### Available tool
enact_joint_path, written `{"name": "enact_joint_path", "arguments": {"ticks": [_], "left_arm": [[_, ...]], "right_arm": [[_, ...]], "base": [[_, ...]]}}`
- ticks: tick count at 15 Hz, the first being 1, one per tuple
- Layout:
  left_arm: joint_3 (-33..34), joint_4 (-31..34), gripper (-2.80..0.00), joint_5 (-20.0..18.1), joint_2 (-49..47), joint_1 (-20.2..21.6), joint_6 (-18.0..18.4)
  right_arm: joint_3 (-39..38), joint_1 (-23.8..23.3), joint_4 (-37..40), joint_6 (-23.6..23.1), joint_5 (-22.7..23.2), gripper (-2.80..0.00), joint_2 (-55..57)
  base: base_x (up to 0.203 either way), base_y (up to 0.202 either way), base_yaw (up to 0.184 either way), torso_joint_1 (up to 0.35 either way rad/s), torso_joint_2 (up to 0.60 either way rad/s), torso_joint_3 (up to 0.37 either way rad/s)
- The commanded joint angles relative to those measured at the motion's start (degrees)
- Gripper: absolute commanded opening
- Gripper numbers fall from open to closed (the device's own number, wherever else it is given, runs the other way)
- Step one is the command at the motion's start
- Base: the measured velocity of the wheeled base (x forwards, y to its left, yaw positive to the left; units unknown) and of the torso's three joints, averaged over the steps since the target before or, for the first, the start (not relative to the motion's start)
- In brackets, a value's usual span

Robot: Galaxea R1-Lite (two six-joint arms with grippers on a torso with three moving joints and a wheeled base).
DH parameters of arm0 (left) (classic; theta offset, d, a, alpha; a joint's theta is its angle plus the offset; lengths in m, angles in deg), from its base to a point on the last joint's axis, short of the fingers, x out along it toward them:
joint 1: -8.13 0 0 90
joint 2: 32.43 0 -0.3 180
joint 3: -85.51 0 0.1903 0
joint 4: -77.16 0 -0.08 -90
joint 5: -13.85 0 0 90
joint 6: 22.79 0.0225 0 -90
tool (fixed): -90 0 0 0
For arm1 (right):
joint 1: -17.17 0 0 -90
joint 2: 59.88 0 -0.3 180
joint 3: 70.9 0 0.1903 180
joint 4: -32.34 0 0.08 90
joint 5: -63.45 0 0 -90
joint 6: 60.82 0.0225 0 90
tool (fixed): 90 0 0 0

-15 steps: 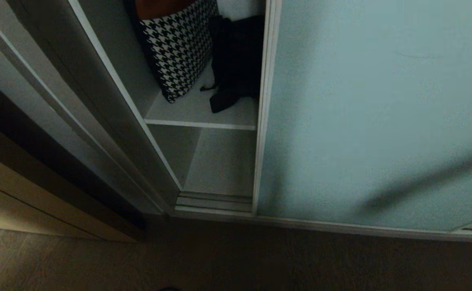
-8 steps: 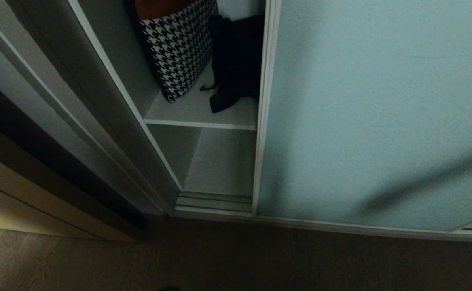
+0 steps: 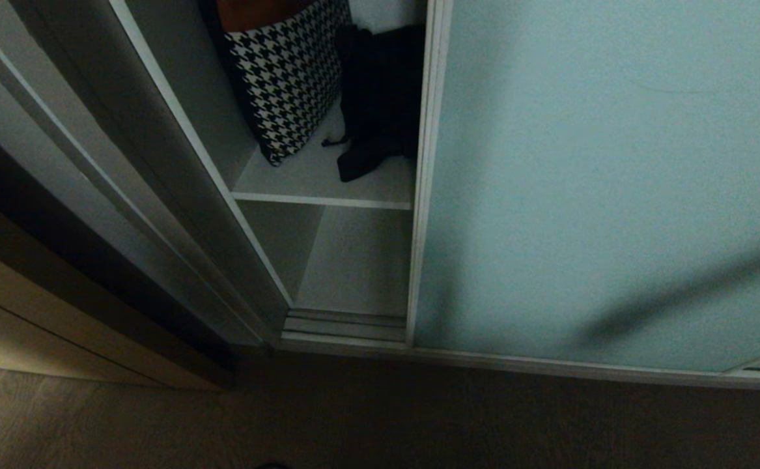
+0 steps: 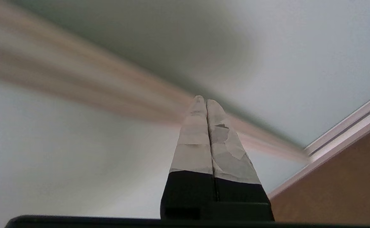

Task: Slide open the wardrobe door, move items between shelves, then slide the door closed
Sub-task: Close the door

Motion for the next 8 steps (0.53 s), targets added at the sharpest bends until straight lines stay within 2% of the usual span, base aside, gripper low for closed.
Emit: {"name": "enact_joint_path", "arguments": {"ticks": [1, 3, 8], "left_arm": [[0.01, -0.02, -2.8, 0.0, -0.06, 0.0, 0.0], [0.01, -0.02, -2.8, 0.0, -0.07, 0.0, 0.0], [0.01, -0.02, -2.8, 0.0, -0.07, 0.0, 0.0]], "right_arm": [[0.0, 1.14, -1.11, 0.3, -3.04, -2.8, 1.03], [-0.05, 2.17, -1.51, 0.33, -5.18, -2.8, 1.96], [-1.24, 3.58, -1.02, 0.51, -5.27, -2.8, 2.0]], "base": [[0.0, 0.0, 0.0, 0.0, 0.0, 0.0], [0.0, 0.0, 0.0, 0.0, 0.0, 0.0], [0.0, 0.0, 0.0, 0.0, 0.0, 0.0]]}}
